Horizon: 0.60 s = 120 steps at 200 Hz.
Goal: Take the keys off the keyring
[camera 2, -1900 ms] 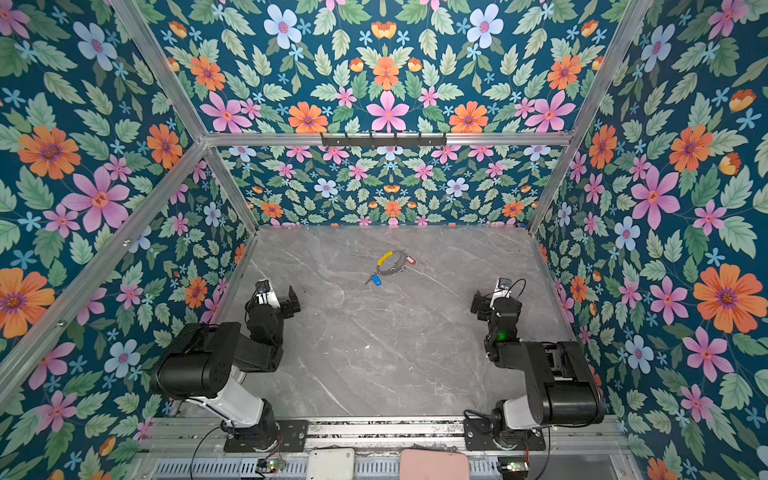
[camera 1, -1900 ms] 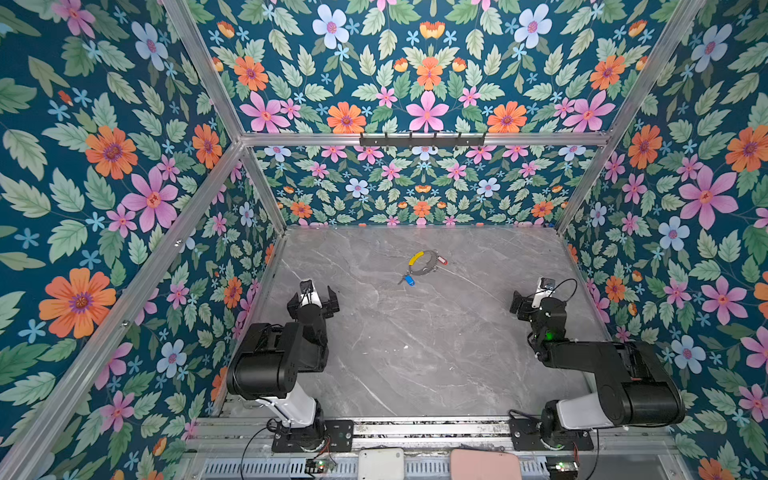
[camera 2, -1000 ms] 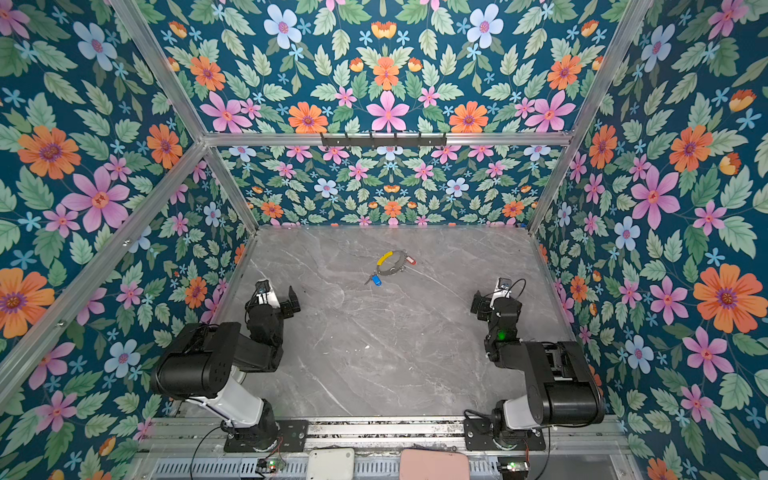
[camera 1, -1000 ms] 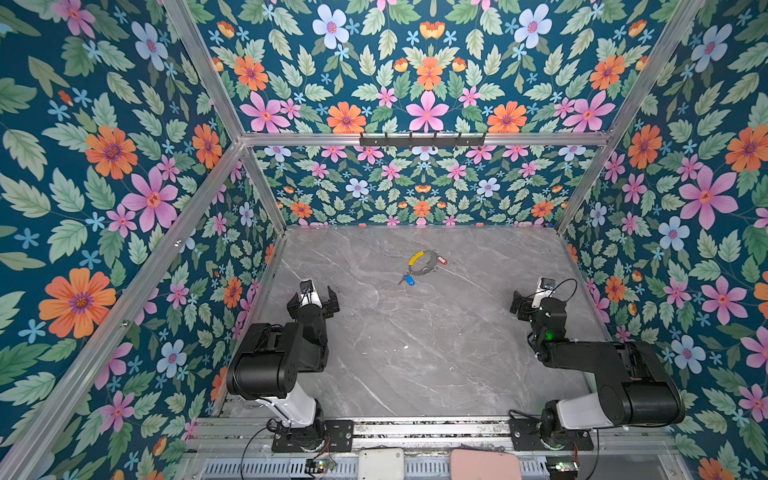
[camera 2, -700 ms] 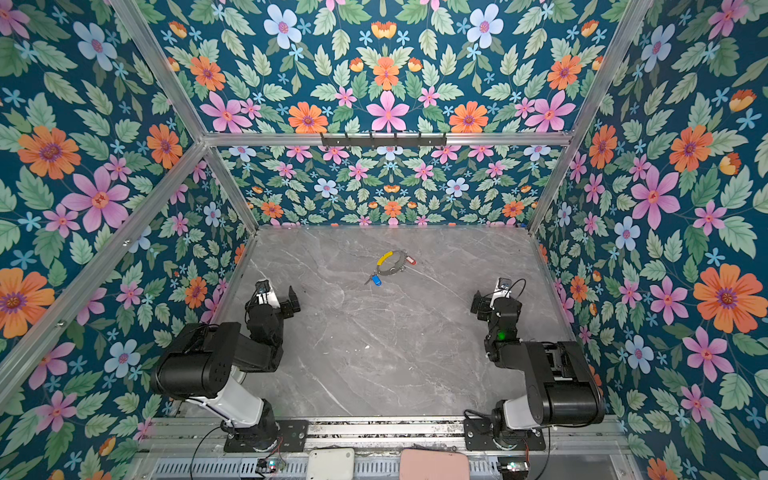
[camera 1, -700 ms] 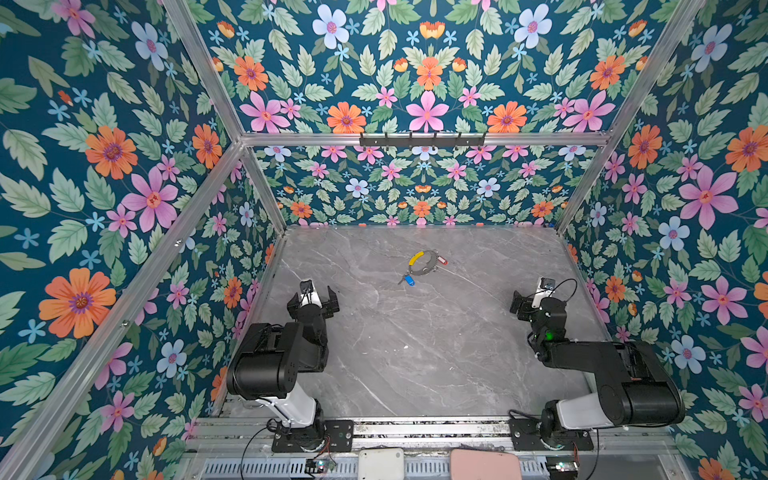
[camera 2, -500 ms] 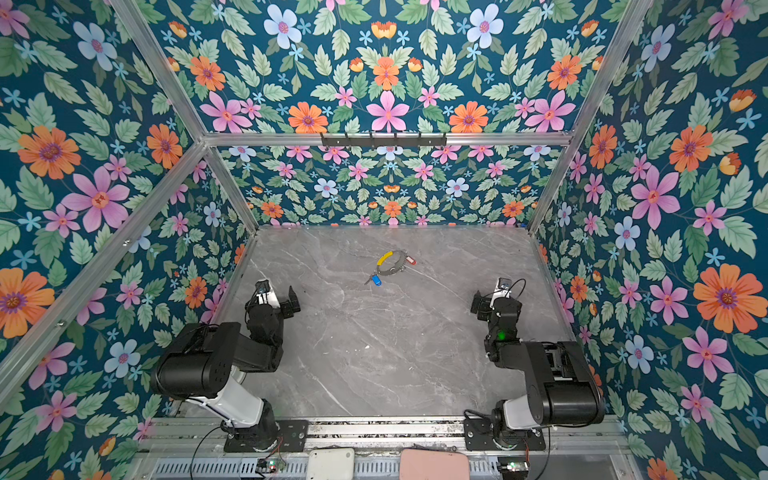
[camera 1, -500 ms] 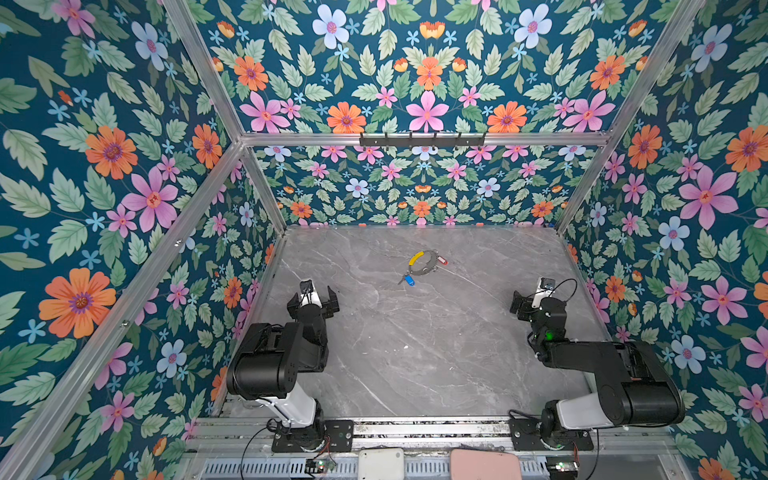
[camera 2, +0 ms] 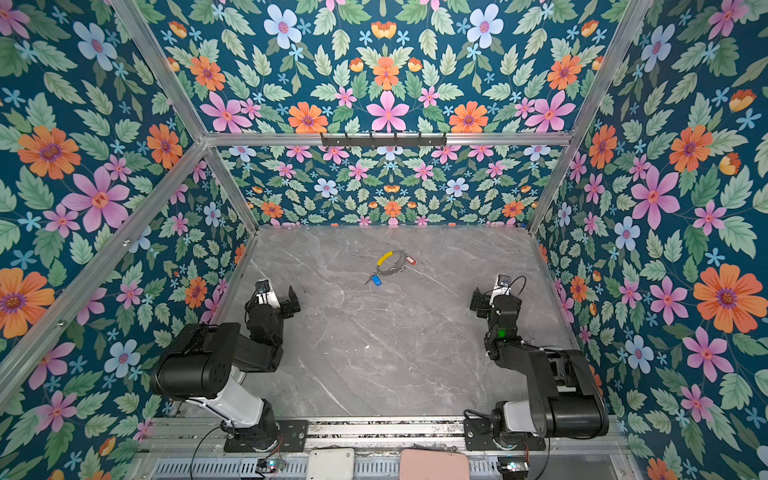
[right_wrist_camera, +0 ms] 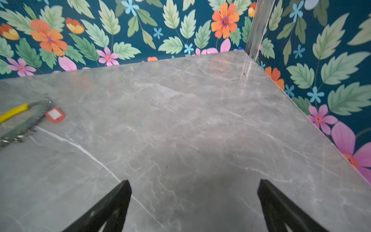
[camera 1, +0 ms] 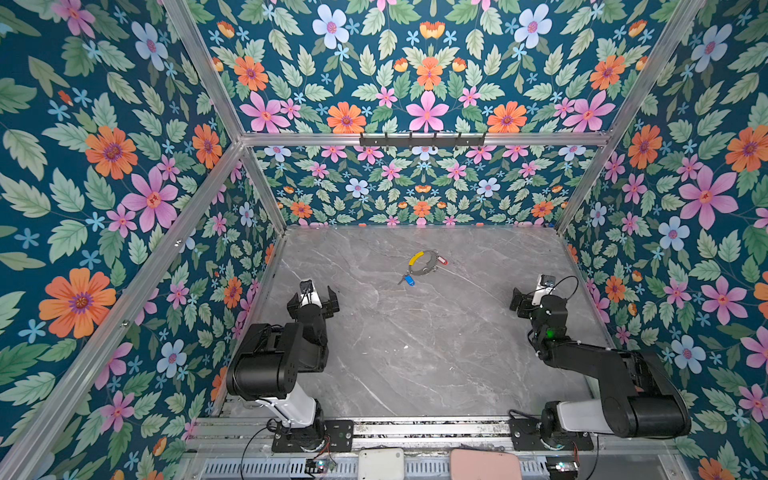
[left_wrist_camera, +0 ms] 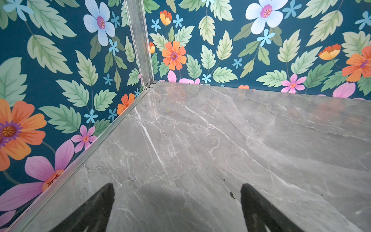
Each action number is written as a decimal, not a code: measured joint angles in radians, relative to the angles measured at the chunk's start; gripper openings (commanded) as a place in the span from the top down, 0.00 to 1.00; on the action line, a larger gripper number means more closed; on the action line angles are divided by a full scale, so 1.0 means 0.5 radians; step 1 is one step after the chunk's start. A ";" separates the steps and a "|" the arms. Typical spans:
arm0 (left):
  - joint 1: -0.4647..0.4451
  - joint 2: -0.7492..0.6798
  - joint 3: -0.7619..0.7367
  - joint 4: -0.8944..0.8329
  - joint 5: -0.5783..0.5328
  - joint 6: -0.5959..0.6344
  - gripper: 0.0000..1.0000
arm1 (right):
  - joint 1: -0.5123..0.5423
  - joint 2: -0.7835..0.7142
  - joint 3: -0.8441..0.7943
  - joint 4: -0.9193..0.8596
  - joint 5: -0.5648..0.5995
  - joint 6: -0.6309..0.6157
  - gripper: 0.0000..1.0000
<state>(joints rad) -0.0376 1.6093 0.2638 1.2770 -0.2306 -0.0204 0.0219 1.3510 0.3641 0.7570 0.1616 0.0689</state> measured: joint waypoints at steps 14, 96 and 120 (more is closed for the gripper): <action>0.000 -0.044 0.011 -0.035 -0.005 -0.001 0.00 | 0.040 -0.046 0.069 -0.080 0.007 -0.036 0.01; -0.053 -0.601 0.169 -0.573 -0.225 -0.158 0.00 | 0.230 -0.250 0.463 -0.758 0.365 0.111 0.01; -0.049 -0.780 0.214 -0.710 -0.294 -0.433 0.00 | 0.230 -0.271 0.558 -0.946 0.327 0.436 0.01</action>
<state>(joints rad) -0.0620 1.2194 0.3706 0.9222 -0.3775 -0.2371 0.1371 1.2156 0.6430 0.2840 0.3252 0.2871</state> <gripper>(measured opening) 0.998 0.993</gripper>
